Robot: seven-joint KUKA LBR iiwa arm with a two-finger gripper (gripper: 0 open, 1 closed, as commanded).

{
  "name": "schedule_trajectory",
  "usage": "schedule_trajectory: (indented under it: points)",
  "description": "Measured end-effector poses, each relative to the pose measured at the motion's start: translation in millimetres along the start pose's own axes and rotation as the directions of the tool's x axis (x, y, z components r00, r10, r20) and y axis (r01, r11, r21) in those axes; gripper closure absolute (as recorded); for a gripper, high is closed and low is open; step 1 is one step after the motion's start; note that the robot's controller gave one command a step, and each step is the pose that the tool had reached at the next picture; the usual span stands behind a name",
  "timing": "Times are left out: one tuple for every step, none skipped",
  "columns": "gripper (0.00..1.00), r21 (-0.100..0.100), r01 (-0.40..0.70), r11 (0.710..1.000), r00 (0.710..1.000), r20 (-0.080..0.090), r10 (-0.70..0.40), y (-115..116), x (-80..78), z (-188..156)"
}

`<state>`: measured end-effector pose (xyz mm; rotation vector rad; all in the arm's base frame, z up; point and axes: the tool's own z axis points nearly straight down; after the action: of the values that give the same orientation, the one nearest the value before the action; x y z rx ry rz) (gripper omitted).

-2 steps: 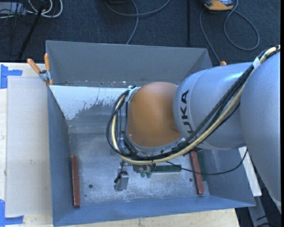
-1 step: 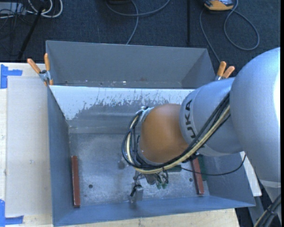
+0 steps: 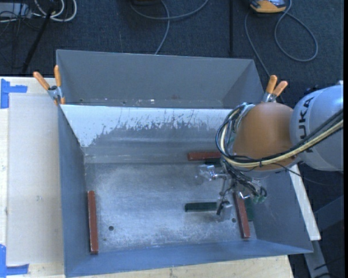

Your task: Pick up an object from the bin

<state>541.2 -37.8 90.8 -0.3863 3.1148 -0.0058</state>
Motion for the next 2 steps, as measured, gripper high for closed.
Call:
schedule_trajectory:
  points:
    - [0.00,-0.004,-0.004,1.000,1.000,-0.006,0.004,-18.3,21.6,22.4]
    - [1.00,-0.006,-0.006,1.000,1.000,-0.003,0.006,-17.9,20.6,21.2]
